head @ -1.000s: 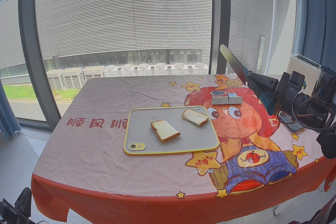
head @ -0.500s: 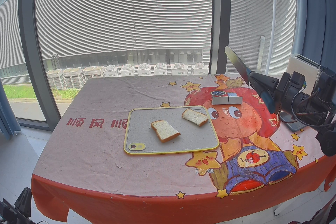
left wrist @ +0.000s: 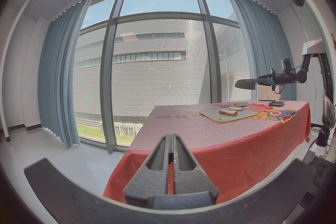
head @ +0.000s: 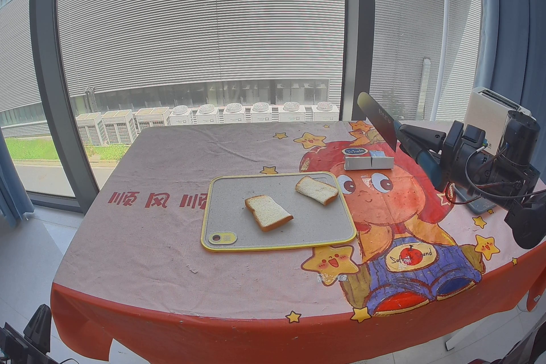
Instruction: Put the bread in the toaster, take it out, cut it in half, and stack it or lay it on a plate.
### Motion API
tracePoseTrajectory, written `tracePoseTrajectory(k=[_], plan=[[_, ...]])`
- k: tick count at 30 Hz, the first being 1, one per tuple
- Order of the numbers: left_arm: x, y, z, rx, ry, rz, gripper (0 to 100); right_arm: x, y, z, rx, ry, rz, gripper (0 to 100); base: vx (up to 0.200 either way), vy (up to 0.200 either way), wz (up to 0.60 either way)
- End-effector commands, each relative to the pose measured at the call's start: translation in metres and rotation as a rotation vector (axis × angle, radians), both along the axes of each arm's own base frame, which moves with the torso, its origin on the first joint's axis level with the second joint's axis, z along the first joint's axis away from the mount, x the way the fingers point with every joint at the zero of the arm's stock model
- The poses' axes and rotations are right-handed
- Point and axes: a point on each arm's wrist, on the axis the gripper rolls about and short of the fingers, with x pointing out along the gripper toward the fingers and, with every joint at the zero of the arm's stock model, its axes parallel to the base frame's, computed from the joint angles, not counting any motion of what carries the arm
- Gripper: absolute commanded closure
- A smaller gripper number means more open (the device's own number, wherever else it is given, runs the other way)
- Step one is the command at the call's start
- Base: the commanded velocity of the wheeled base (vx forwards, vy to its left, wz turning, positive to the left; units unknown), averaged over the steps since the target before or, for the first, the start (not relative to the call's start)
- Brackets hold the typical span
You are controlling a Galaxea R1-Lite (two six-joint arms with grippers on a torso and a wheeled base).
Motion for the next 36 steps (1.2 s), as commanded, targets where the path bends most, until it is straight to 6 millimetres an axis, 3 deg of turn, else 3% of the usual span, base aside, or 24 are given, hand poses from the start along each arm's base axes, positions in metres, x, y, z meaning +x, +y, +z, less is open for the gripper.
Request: tracePoseTrajectory(k=[1,6,10,20,36], plan=[[0.0,0.0,-0.005,0.0,0.0,0.0,100,0.009,-0.011,-0.007,0.034,0.052,-0.006,100,0.0,0.0,0.0],[0.0,0.0,-0.005,0.0,0.0,0.0,100,0.01,-0.021,0.0,0.136,0.109,-0.009,100,0.0,0.0,0.0],[0.0,0.0,-0.005,0.0,0.0,0.0,100,-0.002,-0.022,0.014,0.175,0.095,0.013,100,0.0,0.0,0.0],[0.0,0.0,-0.005,0.0,0.0,0.0,100,-0.014,-0.023,0.003,0.174,0.141,0.014,100,0.0,0.0,0.0],[0.0,0.0,-0.005,0.0,0.0,0.0,100,-0.015,-0.022,-0.003,0.176,0.172,0.015,100,0.0,0.0,0.0]])
